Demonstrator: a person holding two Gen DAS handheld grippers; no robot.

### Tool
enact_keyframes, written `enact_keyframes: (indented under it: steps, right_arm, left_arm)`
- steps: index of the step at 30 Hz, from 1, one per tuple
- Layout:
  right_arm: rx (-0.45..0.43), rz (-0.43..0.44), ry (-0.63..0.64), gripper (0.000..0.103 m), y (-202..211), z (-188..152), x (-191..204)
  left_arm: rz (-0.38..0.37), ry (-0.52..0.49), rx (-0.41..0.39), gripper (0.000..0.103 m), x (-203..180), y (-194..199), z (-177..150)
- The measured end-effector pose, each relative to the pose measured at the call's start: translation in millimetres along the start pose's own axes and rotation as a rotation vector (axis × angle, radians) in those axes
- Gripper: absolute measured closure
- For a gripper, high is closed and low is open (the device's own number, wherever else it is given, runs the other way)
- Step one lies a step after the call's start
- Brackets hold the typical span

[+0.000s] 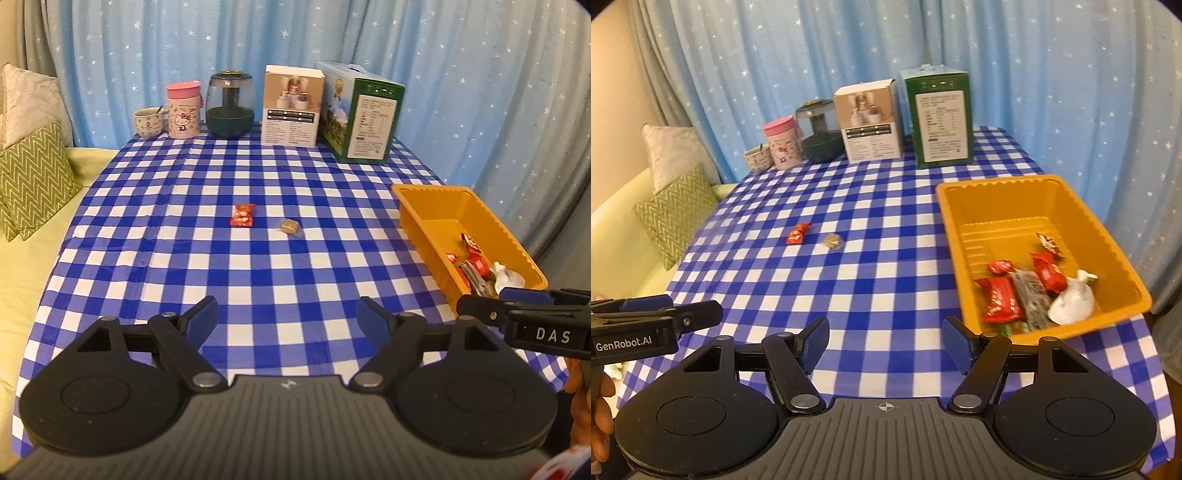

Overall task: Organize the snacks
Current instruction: 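Withdraw both open tools from the tray toward the remaining loose snacks, then grasp the clear-wrapped brown cake with the right tool while the left tool grasps the red HOHO candy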

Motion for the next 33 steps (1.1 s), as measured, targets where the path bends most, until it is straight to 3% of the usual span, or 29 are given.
enact_keyframes:
  steps: [15, 29, 33]
  right_arm:
    - [0.015, 0.043, 0.061, 0.035, -64, 26, 28]
    - [-0.005, 0.097, 0.155, 0.035, -155, 49, 47]
    - [-0.012, 0.122, 0.224, 0.042, -184, 52, 56]
  left_arm:
    - [0.03, 0.011, 0.006, 0.019, 42, -48, 21]
    - [0.078, -0.007, 0.009, 0.019, 83, -127, 41]
    - [0.085, -0.02, 0.003, 0.019, 89, -150, 45]
Point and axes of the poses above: each gripper's, at about its wrist camera, not at the fingertips, and y roughly against the way its jaws point, x to its left, z to its top, the point moved 9 cm from there along -y, roughly the way its jaws point, and after that the axes turned 4 degrees about -y, right-handed, at the moved point
